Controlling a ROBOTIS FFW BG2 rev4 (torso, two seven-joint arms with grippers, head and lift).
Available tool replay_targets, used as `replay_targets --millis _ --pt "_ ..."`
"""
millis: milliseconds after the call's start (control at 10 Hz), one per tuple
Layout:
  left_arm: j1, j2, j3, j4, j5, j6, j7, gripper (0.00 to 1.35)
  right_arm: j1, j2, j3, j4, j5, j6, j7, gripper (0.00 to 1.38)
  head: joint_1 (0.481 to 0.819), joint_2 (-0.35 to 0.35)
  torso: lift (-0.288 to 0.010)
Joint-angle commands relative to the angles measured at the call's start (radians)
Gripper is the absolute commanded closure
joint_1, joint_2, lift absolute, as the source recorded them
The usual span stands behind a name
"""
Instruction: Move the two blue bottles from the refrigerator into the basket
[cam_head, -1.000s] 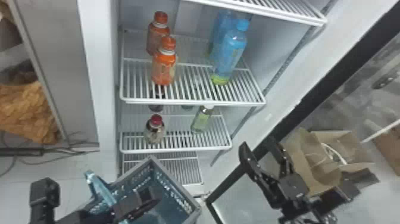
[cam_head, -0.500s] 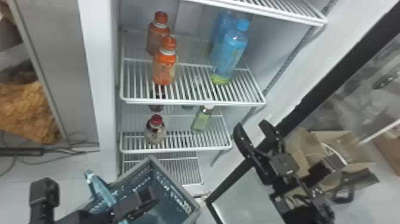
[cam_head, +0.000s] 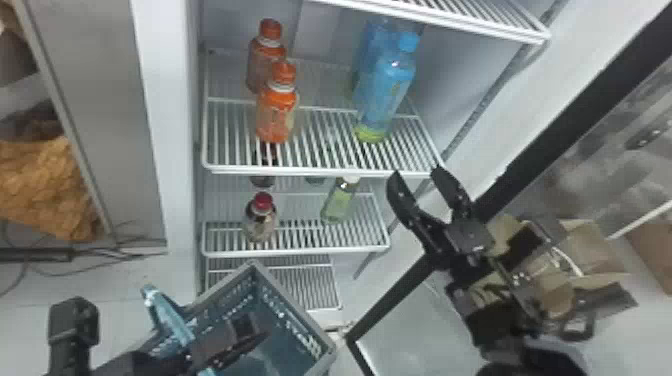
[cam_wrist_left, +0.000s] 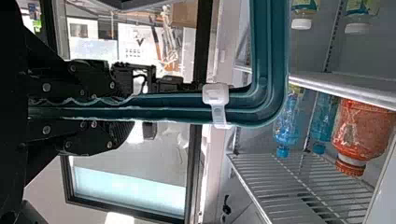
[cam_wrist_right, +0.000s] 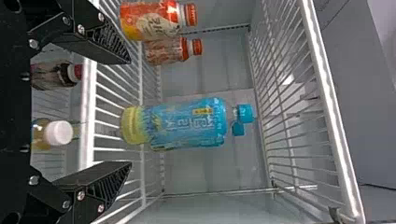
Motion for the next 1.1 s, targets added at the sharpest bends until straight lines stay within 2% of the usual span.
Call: replay_targets --millis 0,400,1000 --pt "-0.002 0.000 0.001 0.000 0.002 0.000 0.000 1.20 -0.037 -0.002 0.009 0.014 0.005 0.021 -0.007 0.30 0.695 -0.350 0.001" --pt "0.000 0.000 0.003 0.000 0.002 -0.005 -0.002 1.20 -0.162 -0.013 0.021 0.095 0.029 0.063 -0.027 0.30 0.695 -0.350 0.001" --pt "-0.007 0.000 -0.001 0.000 0.002 -0.005 -0.002 1.20 -0.319 -0.030 0.091 0.208 0.059 0.090 -0.064 0.30 0.695 -0.350 0.001"
